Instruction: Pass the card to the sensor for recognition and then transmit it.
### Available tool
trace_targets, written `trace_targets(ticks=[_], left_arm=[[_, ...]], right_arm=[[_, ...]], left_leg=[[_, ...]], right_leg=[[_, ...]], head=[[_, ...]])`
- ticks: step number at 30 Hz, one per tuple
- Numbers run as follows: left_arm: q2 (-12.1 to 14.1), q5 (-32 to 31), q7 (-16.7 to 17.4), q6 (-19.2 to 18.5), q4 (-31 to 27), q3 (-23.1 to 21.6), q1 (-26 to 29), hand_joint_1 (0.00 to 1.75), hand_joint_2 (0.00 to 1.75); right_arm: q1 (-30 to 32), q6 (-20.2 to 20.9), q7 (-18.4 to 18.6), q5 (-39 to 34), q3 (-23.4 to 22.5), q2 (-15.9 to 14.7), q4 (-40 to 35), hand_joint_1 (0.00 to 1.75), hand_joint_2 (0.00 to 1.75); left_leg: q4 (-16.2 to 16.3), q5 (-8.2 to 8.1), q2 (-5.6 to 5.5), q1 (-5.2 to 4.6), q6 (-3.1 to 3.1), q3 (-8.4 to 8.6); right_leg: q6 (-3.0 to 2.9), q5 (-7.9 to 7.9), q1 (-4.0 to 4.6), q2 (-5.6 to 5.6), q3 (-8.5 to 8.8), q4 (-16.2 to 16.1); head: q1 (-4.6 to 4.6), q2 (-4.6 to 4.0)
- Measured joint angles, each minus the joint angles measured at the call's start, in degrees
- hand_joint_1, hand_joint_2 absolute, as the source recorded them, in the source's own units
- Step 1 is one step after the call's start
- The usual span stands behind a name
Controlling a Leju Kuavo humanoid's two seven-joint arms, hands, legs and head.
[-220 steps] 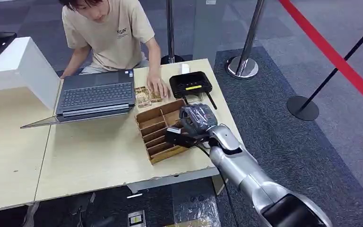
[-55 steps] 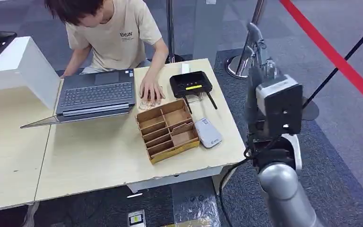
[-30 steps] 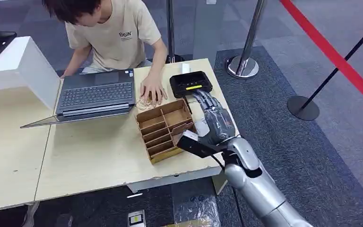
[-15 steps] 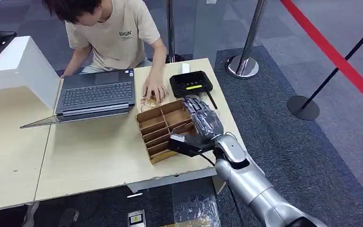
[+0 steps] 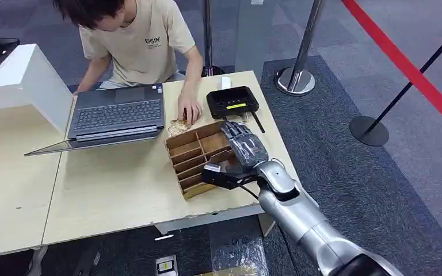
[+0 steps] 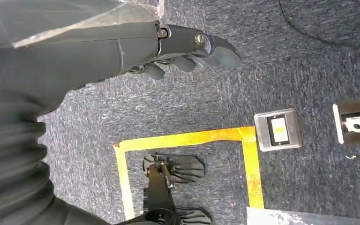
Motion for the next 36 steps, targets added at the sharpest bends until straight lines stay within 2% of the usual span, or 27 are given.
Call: trace_targets(ticks=[2,5,10,12,15,16,20,21,22,29,31,33,34,35,36], left_arm=[[-0.1,0.0,0.0,-0.1,0.0,0.0,-0.2,0.00,1.75],[-0.2,0.0,0.0,-0.1,0.0,0.0,-0.6,0.00,1.75],[-0.3,-0.1,0.0,-0.1,0.0,0.0,-1.4,0.00,1.75],[-0.3,-0.1,0.0,-0.1,0.0,0.0,-1.5,0.00,1.75],[-0.4,-0.1,0.0,-0.1,0.0,0.0,-1.6,0.00,1.75],[-0.4,-0.1,0.0,-0.1,0.0,0.0,-1.6,0.00,1.75],[-0.5,-0.3,0.0,-0.1,0.0,0.0,-2.2,0.00,1.75],[-0.6,-0.3,0.0,-0.1,0.0,0.0,-2.3,0.00,1.75],[-0.6,-0.3,0.0,-0.1,0.0,0.0,-2.5,0.00,1.75],[-0.7,-0.3,0.0,-0.1,0.0,0.0,-2.7,0.00,1.75],[-0.7,-0.4,0.0,-0.1,0.0,0.0,-2.8,0.00,1.75],[-0.7,-0.3,0.0,-0.1,0.0,0.0,-3.0,0.00,1.75],[-0.8,-0.3,0.0,-0.1,0.0,0.0,-3.1,0.00,1.75],[-0.8,-0.3,0.0,-0.1,0.0,0.0,-3.1,0.00,1.75],[-0.8,-0.3,0.0,-0.1,0.0,0.0,-3.1,0.00,1.75]], right_arm=[[-0.1,0.3,0.0,0.0,0.0,0.0,0.2,0.00,1.75],[-0.4,0.8,0.0,0.0,0.0,0.0,0.5,0.21,1.75],[-0.9,1.4,0.3,0.1,0.0,0.0,0.7,0.21,1.75],[-1.1,1.6,0.3,0.1,0.0,0.0,0.7,0.16,1.75],[-1.2,1.6,0.4,0.3,0.0,0.0,0.7,0.35,1.75],[-1.3,1.6,0.5,0.5,0.0,-0.1,0.7,0.51,1.75],[-1.6,2.0,0.9,0.6,0.0,-0.2,0.7,0.61,1.75],[-1.7,2.2,0.9,0.7,0.0,-0.2,0.7,1.15,1.75],[-1.7,2.4,0.9,0.7,0.0,-0.2,0.6,1.38,1.75],[-1.8,2.8,1.0,0.7,0.0,-0.3,0.4,1.38,1.75],[-1.9,2.8,1.0,0.7,0.0,-0.3,0.4,1.43,1.75],[-1.9,2.8,1.0,0.7,0.0,-0.3,0.4,1.40,1.75],[-1.9,2.8,1.0,0.7,-0.1,-0.4,0.4,1.03,1.75],[-1.9,2.8,1.0,0.7,0.0,-0.5,0.4,0.87,1.75],[-1.9,2.8,1.0,0.7,-0.1,-0.5,0.4,0.84,1.75]], left_leg=[[0.0,0.00,-0.01,0.00,0.00,0.00],[0.0,0.00,0.00,0.00,0.00,0.00],[0.0,0.00,0.01,0.00,0.00,0.03],[0.0,0.00,0.02,0.00,0.00,0.03],[0.0,0.00,0.02,0.00,0.00,0.03],[0.0,0.00,0.02,0.00,0.00,0.03],[0.0,0.00,0.02,0.00,0.00,0.02],[0.0,0.00,0.02,-0.01,0.00,0.03],[0.0,0.00,0.02,-0.01,0.00,0.02],[0.0,0.00,0.03,-0.01,0.00,0.03],[0.0,0.00,0.03,-0.01,0.00,0.04],[0.0,0.00,0.03,-0.01,0.00,0.03],[0.0,0.00,0.02,-0.01,0.00,0.03],[0.0,0.00,0.02,-0.01,0.00,0.03],[0.0,0.00,0.02,-0.01,0.00,0.03]], right_leg=[[0.00,0.00,0.00,0.00,0.00,0.0],[0.00,0.00,0.00,0.00,0.00,0.0],[0.00,0.00,0.00,0.00,0.01,0.0],[0.00,0.00,0.00,0.01,0.01,0.0],[0.00,0.00,0.00,0.01,0.00,0.0],[0.00,0.00,0.00,0.01,0.00,0.0],[0.00,0.00,0.00,0.01,0.00,0.0],[0.00,0.00,0.00,0.00,0.01,0.0],[0.00,0.00,0.00,0.01,0.01,0.0],[0.00,0.00,0.00,0.01,0.00,0.0],[0.00,0.01,0.00,0.01,0.01,0.0],[0.00,0.00,0.00,0.01,0.00,0.0],[0.00,0.00,0.00,0.01,0.00,0.0],[0.00,0.00,0.00,0.01,0.00,0.0],[0.00,0.00,0.00,0.01,0.00,0.0]], head=[[0.00,0.00],[0.02,0.00],[0.00,0.00],[0.00,0.00],[0.02,0.00],[0.00,0.00],[0.00,0.00],[0.02,0.00],[0.00,0.00],[0.00,0.00],[0.02,0.00],[0.00,0.00],[0.00,0.00],[0.00,0.00],[0.00,0.00]])
